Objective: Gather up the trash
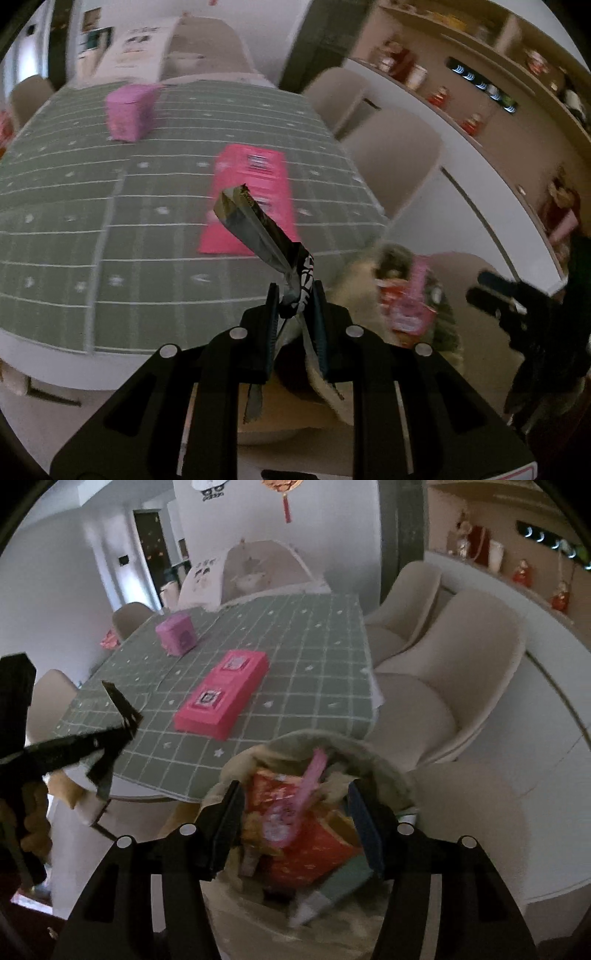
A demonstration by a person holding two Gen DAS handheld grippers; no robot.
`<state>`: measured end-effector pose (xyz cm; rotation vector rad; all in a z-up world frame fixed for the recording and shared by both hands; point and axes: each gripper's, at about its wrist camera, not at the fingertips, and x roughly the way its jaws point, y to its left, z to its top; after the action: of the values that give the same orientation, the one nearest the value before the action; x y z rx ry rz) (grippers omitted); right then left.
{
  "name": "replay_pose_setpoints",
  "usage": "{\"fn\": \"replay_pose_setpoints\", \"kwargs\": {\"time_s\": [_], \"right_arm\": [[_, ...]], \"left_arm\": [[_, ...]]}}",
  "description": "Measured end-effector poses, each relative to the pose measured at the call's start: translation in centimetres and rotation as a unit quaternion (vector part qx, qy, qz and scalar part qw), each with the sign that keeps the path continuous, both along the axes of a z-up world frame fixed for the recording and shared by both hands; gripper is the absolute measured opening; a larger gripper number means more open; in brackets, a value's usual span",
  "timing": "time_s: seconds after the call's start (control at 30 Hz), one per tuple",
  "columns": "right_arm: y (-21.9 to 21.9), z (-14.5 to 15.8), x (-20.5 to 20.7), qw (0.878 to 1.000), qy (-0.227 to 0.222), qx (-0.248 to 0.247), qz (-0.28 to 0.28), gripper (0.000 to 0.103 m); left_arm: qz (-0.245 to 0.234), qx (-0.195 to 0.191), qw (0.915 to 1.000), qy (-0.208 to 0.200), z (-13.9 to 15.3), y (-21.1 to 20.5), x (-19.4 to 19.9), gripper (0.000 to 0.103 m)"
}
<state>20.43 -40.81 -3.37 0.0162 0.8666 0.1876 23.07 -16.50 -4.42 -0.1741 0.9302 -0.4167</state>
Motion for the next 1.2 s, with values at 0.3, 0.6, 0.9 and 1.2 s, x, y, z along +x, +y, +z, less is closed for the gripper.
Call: {"fn": "replay_pose_setpoints", "kwargs": {"time_s": [0.3,0.6,0.9,1.2], "right_arm": [[-5.3,0.8,-0.8,0.999,-0.017,-0.007,-0.034,0.055],[-9.2,2.2,-0.1,0.998,-0.045,0.012,-0.052,0.055],[-10.9,0.7,1.0,0.996,-0.036,0.045,-0.063,0.055],[-9.5,0.6,0.5,0.996,-0.049,0.061,-0.033,0.055]], "left_arm": [[-0.103,-0.008,0.9945,0.018,-1.2,-9.7,-2.3,0.017],[-0.104,0.075,0.9854,0.112,-5.5,-16.4,-0.5,0.017],[-0.081,0.086,0.9820,0.147,-7.3,-18.1,0.1,0.028],[-0.032,0.031,0.9946,0.094,-3.9,-14.1,-3.5,0.045]]}}
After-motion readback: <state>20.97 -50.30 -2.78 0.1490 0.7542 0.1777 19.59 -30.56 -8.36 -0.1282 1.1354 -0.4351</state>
